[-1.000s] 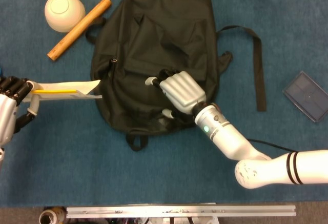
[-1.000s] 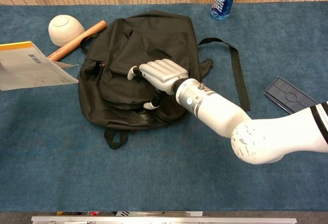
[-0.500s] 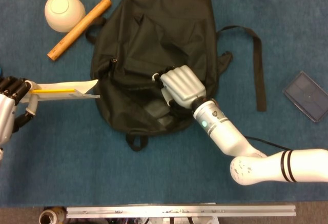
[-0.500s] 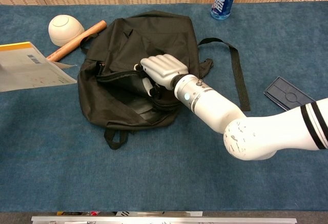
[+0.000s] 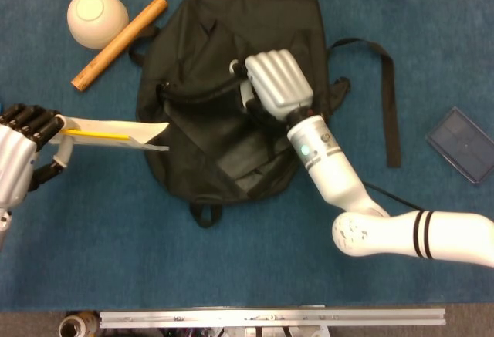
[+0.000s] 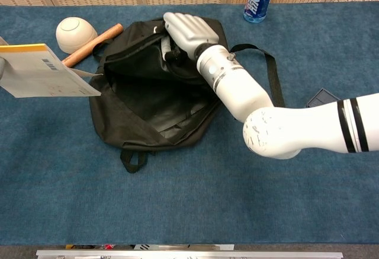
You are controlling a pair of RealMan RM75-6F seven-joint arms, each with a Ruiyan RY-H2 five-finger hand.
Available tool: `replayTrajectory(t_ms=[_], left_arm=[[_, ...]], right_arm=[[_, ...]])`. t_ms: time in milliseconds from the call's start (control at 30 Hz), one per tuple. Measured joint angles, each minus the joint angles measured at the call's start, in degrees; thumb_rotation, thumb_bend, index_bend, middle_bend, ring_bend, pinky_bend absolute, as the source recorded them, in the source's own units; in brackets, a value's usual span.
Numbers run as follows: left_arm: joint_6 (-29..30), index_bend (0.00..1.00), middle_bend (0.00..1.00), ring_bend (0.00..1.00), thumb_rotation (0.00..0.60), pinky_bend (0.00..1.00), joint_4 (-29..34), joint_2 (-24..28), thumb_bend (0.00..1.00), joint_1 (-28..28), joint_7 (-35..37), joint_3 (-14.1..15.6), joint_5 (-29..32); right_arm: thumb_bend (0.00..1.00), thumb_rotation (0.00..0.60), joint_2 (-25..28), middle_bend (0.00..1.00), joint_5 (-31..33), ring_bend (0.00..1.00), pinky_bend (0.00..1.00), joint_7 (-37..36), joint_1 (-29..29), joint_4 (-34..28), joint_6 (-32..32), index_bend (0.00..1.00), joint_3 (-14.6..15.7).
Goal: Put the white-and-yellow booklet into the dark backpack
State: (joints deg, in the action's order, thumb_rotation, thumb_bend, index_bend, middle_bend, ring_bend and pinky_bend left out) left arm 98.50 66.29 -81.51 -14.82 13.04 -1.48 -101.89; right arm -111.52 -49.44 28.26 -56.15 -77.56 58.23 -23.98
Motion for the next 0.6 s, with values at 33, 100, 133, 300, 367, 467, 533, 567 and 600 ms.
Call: replayTrajectory(t_ms=[33,100,133,300,367,467,533,567,600], left_arm=[[-0.1,0.76,0.63,0.50,0.600,0.51,0.1,0.1,0.32,-0.4,0.5,0.0,-0.4],[-0.2,0.76,0.64,0.50,0.600,0.51,0.3,0.3,0.32,-1.0,1.1,0.0,-0.8],[-0.3,0.76,0.64,0.51,0.600,0.51,0.4,0.2,0.32,-1.2,1.3,0.0,-1.0],[-1.2,0.77,0.65,0.51,0.600,0.51,0.5,-0.9,0.32,-3.9,3.0,-0.4,-2.2],[-1.5,0.77,0.65,0.51,0.600,0.51,0.5,-1.8,0.32,-4.7,3.3,-0.6,-2.4],[-2.3,0.77,0.65,0.51,0.600,0.51,0.3,-3.3,0.32,-6.2,3.5,-0.8,-2.9],[-2.7,0.77,0.65,0.51,0.600,0.51,0.1,-4.3,0.32,-7.1,3.5,-0.9,-3.2],[-2.9,0.77,0.65,0.51,0.600,0.51,0.1,-4.7,0.32,-7.5,3.4,-1.0,-3.3],[-3.1,0.77,0.65,0.51,0.600,0.51,0.0,-5.3,0.32,-8.0,3.3,-1.1,-3.4]], right_arm=[[0.88,0.600,-0.1,0.63,0.1,0.65,0.80,-0.4,-0.3,0.0,0.2,0.72,-0.9],[0.88,0.600,-0.3,0.63,0.4,0.65,0.80,-1.4,-0.9,0.1,0.6,0.72,-2.5],[0.88,0.600,-0.4,0.63,0.8,0.65,0.81,-1.9,-1.2,0.0,0.6,0.72,-3.4],[0.88,0.600,-0.9,0.63,3.4,0.65,0.81,-4.4,-2.7,-0.1,0.8,0.72,-7.5],[0.88,0.600,-1.3,0.63,4.3,0.65,0.81,-5.8,-3.4,-0.1,1.0,0.72,-9.1],[0.88,0.600,-1.9,0.63,5.8,0.65,0.81,-7.3,-4.3,0.2,1.1,0.72,-11.0],[0.88,0.600,-2.1,0.63,6.9,0.65,0.81,-8.1,-4.8,0.3,1.1,0.72,-12.1],[0.88,0.600,-2.3,0.63,7.7,0.65,0.81,-8.6,-5.2,0.4,1.1,0.72,-12.7],[0.88,0.600,-2.4,0.63,8.3,0.65,0.81,-9.0,-5.5,0.4,1.1,0.72,-13.1]])
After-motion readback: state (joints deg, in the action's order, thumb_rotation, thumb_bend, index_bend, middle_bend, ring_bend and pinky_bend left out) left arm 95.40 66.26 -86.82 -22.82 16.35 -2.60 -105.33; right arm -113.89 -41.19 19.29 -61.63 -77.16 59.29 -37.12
